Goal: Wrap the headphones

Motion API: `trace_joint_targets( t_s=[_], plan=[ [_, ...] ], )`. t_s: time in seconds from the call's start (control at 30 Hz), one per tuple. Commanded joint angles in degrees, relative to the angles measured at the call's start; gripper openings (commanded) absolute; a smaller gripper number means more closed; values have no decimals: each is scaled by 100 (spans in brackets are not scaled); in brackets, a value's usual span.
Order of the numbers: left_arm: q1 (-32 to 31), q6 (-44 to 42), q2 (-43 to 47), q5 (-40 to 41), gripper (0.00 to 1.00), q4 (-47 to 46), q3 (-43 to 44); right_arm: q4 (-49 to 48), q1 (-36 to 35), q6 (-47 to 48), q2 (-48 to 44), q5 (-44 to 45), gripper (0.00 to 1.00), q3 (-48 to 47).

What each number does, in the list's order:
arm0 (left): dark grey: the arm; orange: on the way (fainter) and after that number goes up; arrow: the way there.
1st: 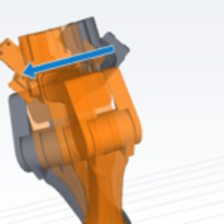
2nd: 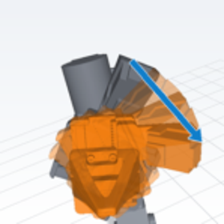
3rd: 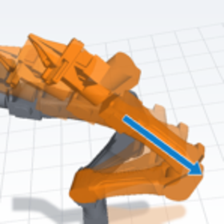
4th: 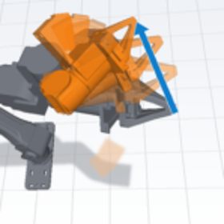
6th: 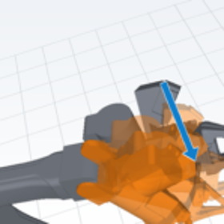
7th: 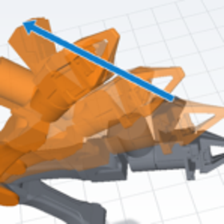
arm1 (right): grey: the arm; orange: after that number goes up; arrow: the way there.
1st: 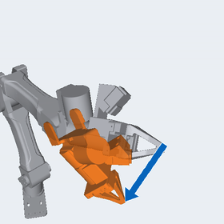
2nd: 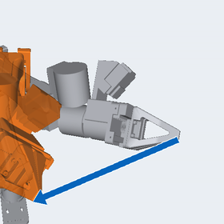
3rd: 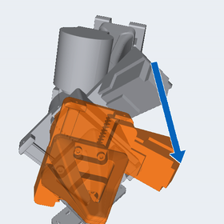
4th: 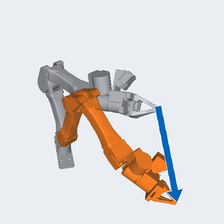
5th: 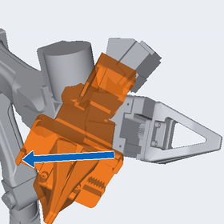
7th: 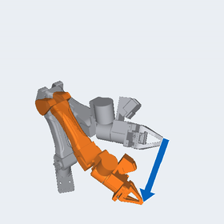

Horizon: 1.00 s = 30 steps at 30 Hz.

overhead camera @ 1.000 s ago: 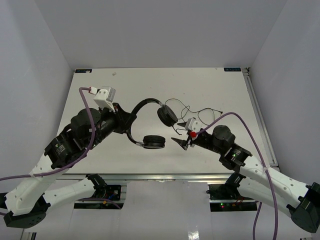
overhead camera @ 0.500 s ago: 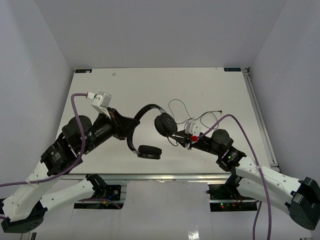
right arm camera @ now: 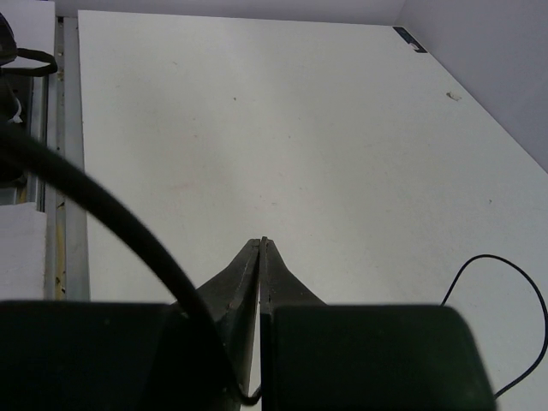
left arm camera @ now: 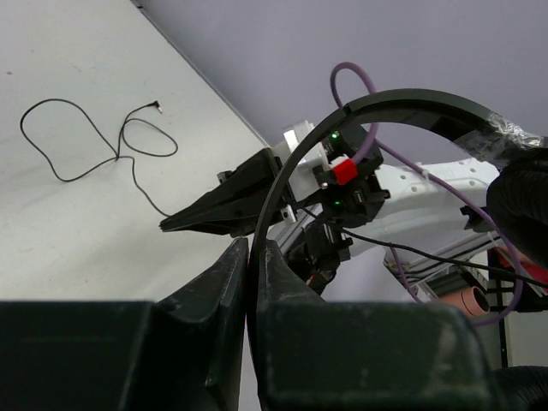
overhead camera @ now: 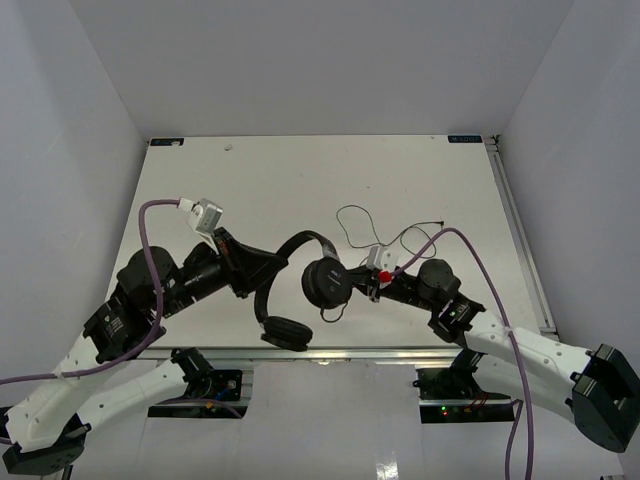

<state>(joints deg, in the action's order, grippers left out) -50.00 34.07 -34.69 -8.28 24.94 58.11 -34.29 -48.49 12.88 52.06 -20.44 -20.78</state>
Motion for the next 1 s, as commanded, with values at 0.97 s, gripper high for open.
trace_joint_targets(
  t_s=[0.97],
  plan=[
    [-1, -1488, -1023, -208, 0, 857, -272, 2193, 1603, -150, 1012, -110, 8, -2495]
  ],
)
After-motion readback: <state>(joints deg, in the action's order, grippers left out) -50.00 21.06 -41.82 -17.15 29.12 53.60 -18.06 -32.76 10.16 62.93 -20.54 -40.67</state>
